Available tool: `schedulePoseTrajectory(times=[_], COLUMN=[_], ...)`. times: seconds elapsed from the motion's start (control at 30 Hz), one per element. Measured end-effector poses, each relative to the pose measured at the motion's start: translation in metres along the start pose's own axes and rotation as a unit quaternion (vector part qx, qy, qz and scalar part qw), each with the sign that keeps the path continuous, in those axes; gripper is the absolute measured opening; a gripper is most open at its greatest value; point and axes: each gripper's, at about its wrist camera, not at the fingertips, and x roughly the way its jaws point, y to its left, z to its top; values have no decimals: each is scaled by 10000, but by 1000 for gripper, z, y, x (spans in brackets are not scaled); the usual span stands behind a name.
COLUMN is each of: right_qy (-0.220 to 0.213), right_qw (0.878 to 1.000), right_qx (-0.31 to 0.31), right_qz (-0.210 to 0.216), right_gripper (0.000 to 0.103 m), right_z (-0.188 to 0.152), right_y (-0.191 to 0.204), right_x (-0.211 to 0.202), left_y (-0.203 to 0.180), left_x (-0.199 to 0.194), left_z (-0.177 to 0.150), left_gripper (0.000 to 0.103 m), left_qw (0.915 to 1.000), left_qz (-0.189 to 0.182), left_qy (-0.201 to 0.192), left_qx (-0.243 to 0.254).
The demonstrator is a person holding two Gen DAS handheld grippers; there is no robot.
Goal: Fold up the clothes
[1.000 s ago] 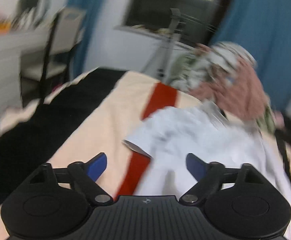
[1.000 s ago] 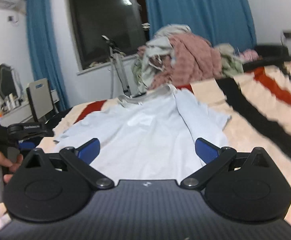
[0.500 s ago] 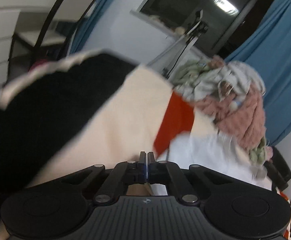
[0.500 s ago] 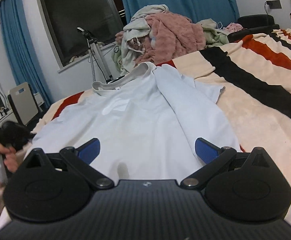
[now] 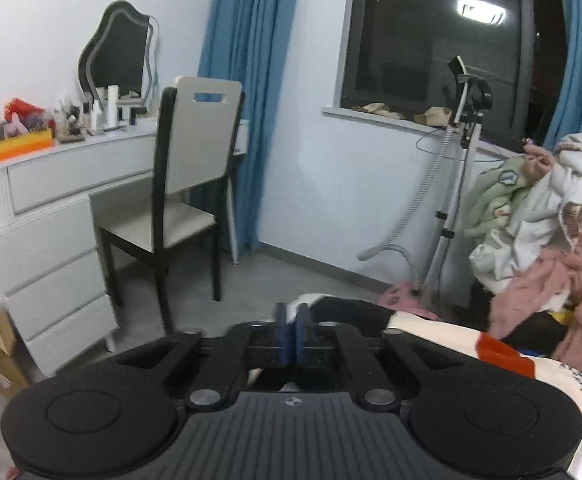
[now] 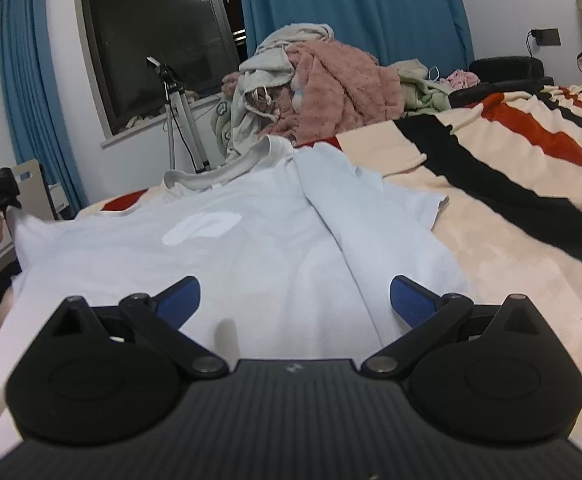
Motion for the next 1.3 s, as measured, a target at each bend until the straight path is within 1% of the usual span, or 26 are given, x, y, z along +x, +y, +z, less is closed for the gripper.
schedulePoseTrajectory(times=[0.03, 0.07, 0.13, 0.2, 0.27, 0.33, 0.43, 0.47, 0.53, 0.63, 0.7, 0.73, 0.8, 0.9, 0.97, 1.0, 1.07, 1.1, 1.13, 1.17, 1.3], right_qy=[24, 44, 51, 42, 15, -52, -115, -148, -232, -363, -369, -354, -217, -75, -38, -29, -55, -71, -82, -73, -130], right_qw=[10000, 10000, 10000, 10000, 9999, 9998, 9996, 9995, 9991, 9980, 9979, 9980, 9987, 9992, 9991, 9989, 9984, 9982, 9980, 9979, 9976], right_qx=[10, 19, 12, -25, -70, -110, -168, -183, -253, -387, -415, -417, -355, -243, -262, -299, -447, -506, -559, -580, -644], right_qz=[8, 16, 45, 80, 109, 142, 176, 203, 256, 333, 341, 326, 293, 314, 340, 346, 331, 311, 290, 267, 231], right_gripper=[103, 103, 103, 103, 103, 103, 103, 103, 103, 103, 103, 103, 103, 103, 103, 103, 103, 103, 103, 103, 103], right_z=[-1, -1, -1, -1, 0, 2, 5, 6, 9, 13, 16, 17, 21, 22, 21, 21, 19, 18, 17, 17, 17], right_y=[-1, -1, 0, 1, 1, 2, 4, 6, 9, 16, 18, 19, 21, 20, 19, 19, 21, 21, 22, 22, 20], right_x=[2, 3, 5, 4, 3, -2, -10, -15, -26, -47, -64, -71, -86, -114, -131, -138, -148, -150, -152, -152, -153], left_y=[1, 1, 1, 9, 23, 38, 65, 75, 93, 117, 127, 130, 133, 134, 133, 132, 130, 129, 129, 131, 135], left_x=[-3, -7, -21, -42, -77, -113, -188, -211, -253, -309, -333, -343, -362, -383, -392, -397, -406, -409, -412, -415, -434], left_z=[-4, -8, -22, -40, -67, -95, -140, -154, -185, -225, -242, -246, -250, -260, -265, -267, -267, -267, -265, -262, -242], left_gripper=[44, 49, 51, 51, 52, 59, 60, 60, 60, 60, 60, 61, 61, 61, 61, 58, 42, 16, 4, 4, 2], left_qw=[10000, 9999, 9995, 9990, 9970, 9928, 9821, 9774, 9661, 9452, 9242, 9218, 9234, 9185, 9168, 9162, 9167, 9158, 9117, 9098, 9231], left_qz=[-15, -30, -76, -195, -444, -692, -1034, -1127, -1192, -1311, -1438, -1549, -1623, -1672, -1688, -1694, -1701, -1719, -1780, -1814, -1589], left_qy=[-5, -7, 53, 254, 614, 977, 1556, 1754, 2253, 2928, 3426, 3427, 3397, 3556, 3612, 3631, 3612, 3622, 3690, 3715, 3388], left_qx=[52, 119, 308, 304, 164, 26, -240, -339, -414, -605, -881, -935, -750, -451, -216, -88, 170, 264, 311, 361, 889])
